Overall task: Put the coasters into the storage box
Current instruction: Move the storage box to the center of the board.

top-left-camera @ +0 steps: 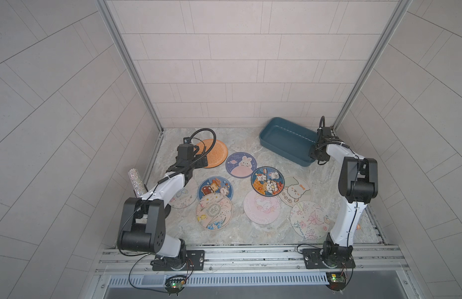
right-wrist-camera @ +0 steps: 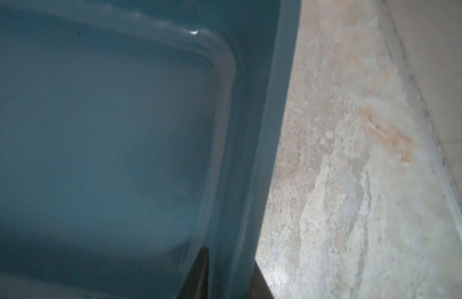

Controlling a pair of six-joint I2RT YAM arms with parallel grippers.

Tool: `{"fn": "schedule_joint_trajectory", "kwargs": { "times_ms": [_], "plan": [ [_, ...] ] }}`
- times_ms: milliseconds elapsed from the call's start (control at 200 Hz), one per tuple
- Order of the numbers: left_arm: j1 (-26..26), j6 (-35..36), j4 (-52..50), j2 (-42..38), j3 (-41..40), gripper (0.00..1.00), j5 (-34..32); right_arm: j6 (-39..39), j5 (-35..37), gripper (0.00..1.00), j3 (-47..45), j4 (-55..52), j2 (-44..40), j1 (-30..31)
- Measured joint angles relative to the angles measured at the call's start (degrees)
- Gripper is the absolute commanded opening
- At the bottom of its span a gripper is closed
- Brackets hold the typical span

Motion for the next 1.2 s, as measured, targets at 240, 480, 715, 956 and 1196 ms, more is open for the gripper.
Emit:
{"fn": "schedule_joint_trajectory", "kwargs": {
  "times_ms": [240, 480, 715, 956, 1196],
  "plan": [
    [-0.17, -0.02, 0.00, 0.46, 0.00, 1.00, 0.00, -1.29, -3.45, 0.00, 0.07, 1.38, 0.33, -0.26],
    [-0.28, -0.22, 0.02, 1.11, 0.00, 1.00, 0.22, -1.64, -4.24, 0.00, 2.45, 1.73, 2.12, 0.70],
    [-0.96, -0.24, 0.02, 1.18, 0.00, 1.00, 0.33, -1.68, -5.05, 0.00, 5.20, 2.38, 4.13, 2.38],
    [-1.79, -0.24, 0.00, 1.81, 0.00, 1.00, 0.46, -1.25, -5.07, 0.00, 6.91, 2.71, 5.38, 4.46],
    [-2.64, -0.24, -0.74, 2.97, 0.00, 1.00, 0.46, 0.13, -5.57, 0.01, 9.57, 2.75, 7.21, 7.21]
  ]
}}
